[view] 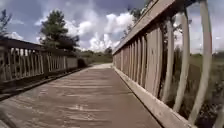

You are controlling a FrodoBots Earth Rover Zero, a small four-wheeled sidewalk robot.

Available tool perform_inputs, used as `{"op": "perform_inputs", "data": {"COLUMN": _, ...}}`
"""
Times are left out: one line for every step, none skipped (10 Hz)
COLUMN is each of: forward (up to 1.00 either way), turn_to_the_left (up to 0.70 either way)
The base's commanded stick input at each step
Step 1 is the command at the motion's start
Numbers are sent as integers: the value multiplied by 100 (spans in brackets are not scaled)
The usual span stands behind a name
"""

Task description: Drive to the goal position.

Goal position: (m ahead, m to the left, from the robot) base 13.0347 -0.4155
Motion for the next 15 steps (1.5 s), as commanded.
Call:
{"op": "perform_inputs", "data": {"forward": 85, "turn_to_the_left": 0}}
{"op": "perform_inputs", "data": {"forward": 85, "turn_to_the_left": 0}}
{"op": "perform_inputs", "data": {"forward": 85, "turn_to_the_left": 0}}
{"op": "perform_inputs", "data": {"forward": 85, "turn_to_the_left": 0}}
{"op": "perform_inputs", "data": {"forward": 85, "turn_to_the_left": 19}}
{"op": "perform_inputs", "data": {"forward": 85, "turn_to_the_left": 34}}
{"op": "perform_inputs", "data": {"forward": 85, "turn_to_the_left": 34}}
{"op": "perform_inputs", "data": {"forward": 85, "turn_to_the_left": 34}}
{"op": "perform_inputs", "data": {"forward": 85, "turn_to_the_left": 34}}
{"op": "perform_inputs", "data": {"forward": 85, "turn_to_the_left": 0}}
{"op": "perform_inputs", "data": {"forward": 85, "turn_to_the_left": 0}}
{"op": "perform_inputs", "data": {"forward": 85, "turn_to_the_left": 0}}
{"op": "perform_inputs", "data": {"forward": 85, "turn_to_the_left": 0}}
{"op": "perform_inputs", "data": {"forward": 85, "turn_to_the_left": 0}}
{"op": "perform_inputs", "data": {"forward": 85, "turn_to_the_left": 0}}
